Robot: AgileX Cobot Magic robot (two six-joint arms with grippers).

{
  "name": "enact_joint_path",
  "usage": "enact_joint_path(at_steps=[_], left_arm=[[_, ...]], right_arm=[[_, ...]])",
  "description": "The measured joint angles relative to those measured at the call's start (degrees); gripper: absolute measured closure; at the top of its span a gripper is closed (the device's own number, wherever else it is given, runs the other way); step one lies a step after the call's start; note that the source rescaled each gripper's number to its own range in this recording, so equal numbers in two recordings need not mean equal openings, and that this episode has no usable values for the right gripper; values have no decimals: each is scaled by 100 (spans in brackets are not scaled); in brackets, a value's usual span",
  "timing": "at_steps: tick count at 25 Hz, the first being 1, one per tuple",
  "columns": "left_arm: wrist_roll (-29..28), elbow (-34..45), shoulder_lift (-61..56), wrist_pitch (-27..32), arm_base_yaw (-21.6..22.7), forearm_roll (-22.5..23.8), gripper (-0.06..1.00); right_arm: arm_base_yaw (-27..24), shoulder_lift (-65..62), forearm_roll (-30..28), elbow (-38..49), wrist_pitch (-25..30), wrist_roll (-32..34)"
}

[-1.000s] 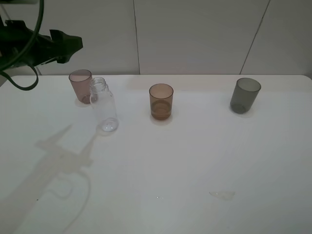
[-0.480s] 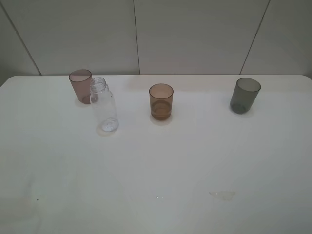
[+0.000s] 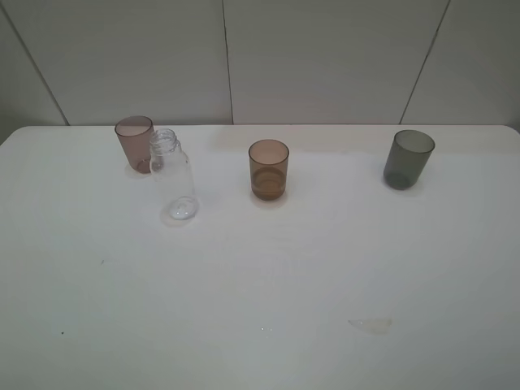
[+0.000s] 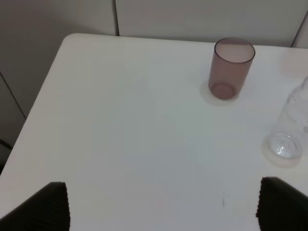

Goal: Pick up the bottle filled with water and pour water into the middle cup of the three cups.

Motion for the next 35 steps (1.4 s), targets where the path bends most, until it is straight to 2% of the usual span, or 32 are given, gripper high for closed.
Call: enact_joint_path(at_steps=[4,8,11,16,19,25,35], left_arm=[[62,0,-708,660,0,-220,-6],[589,6,-1218,1243,0,-635,-6],[1128,6,-1287,1243,0,-1037,-6],[1497,87,-1287,1243,0,-1633,-6],[1558,316,-1287,1158,0,-1710,-6],[1609,841,-1287,605,0,-1741,-6],[1614,878,-1287,482,0,-1746,-6]], right_arm=[[0,0,0,0,0,0],[0,0,0,0,0,0],[0,0,0,0,0,0],[0,0,0,0,0,0],[0,0,0,0,0,0],[0,0,0,0,0,0],[0,0,0,0,0,0]])
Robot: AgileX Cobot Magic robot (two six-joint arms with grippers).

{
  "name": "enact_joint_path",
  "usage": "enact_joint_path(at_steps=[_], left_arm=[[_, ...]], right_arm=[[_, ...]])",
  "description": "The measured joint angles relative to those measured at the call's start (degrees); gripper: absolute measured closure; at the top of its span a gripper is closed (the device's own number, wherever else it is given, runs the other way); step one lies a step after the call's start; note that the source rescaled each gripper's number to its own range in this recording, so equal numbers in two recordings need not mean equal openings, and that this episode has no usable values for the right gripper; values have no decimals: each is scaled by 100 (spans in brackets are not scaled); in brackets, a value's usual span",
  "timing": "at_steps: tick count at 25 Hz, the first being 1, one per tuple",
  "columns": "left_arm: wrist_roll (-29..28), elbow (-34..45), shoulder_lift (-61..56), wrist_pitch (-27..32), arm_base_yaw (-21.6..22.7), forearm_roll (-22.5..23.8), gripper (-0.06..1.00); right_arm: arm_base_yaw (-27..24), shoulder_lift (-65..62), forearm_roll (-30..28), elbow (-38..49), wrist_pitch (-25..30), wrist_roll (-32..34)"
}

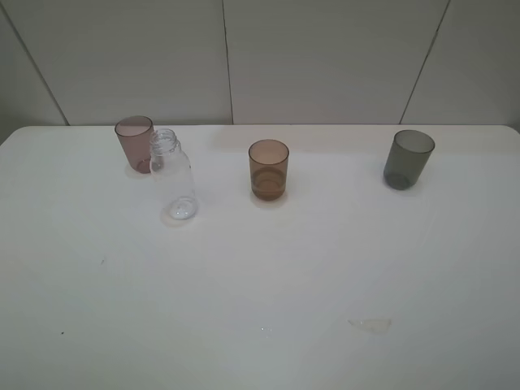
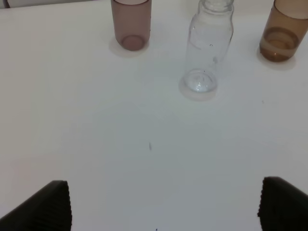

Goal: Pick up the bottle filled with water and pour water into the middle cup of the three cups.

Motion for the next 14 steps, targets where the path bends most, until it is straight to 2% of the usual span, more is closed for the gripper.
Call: enact_joint_path(at_steps=[14], left_arm=[[12,10,0,0,396,0,-6]], right_arm=[[0,0,0,0,0,0]])
